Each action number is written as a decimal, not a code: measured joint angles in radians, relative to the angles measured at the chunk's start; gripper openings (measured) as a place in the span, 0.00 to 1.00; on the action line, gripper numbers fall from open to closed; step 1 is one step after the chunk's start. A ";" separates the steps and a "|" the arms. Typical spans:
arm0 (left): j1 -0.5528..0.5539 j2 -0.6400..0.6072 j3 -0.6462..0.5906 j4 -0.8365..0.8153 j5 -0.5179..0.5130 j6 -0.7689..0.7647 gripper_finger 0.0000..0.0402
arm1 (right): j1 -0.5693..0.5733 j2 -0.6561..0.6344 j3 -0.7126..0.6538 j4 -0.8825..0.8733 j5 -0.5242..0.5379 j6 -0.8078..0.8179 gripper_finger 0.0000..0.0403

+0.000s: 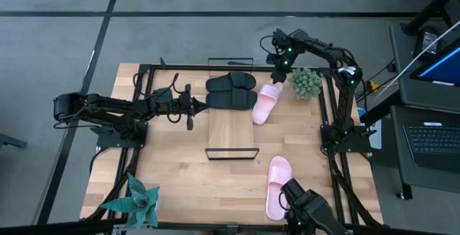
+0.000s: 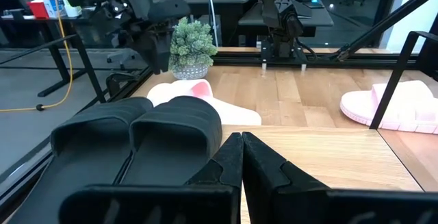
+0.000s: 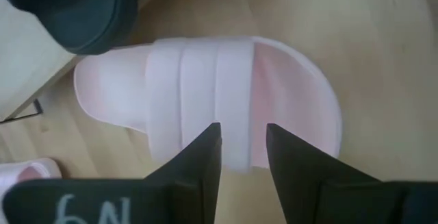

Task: Pick and place slides into the shelf
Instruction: Put the top pink slide on the shelf

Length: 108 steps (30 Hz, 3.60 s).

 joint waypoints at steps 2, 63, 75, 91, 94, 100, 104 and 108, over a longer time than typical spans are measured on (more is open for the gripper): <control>0.000 0.000 0.000 0.000 0.000 0.000 0.00 | 0.000 0.000 -0.010 0.004 0.000 0.001 0.29; 0.000 0.000 0.000 -0.072 0.000 0.027 0.00 | 0.098 0.001 -0.017 0.053 0.139 0.105 0.60; -0.001 0.000 0.000 -0.071 0.001 0.019 0.00 | 0.088 0.001 -0.017 0.036 0.019 0.101 0.59; -0.001 0.000 0.000 -0.071 0.001 -0.002 0.00 | 0.059 0.093 -0.019 -0.002 0.000 0.076 0.57; -0.001 0.000 0.000 -0.070 0.001 -0.002 0.00 | 0.058 0.095 -0.018 -0.008 -0.012 0.055 0.56; -0.001 0.000 0.000 -0.070 0.001 -0.002 0.00 | 0.040 0.097 -0.018 -0.049 -0.111 0.052 0.54; -0.001 0.000 0.000 -0.071 0.001 -0.002 0.00 | 0.039 0.097 -0.018 -0.064 -0.124 0.046 0.53; -0.001 0.000 0.000 -0.071 0.001 -0.002 0.00 | 0.039 0.097 -0.018 -0.090 -0.126 0.000 0.50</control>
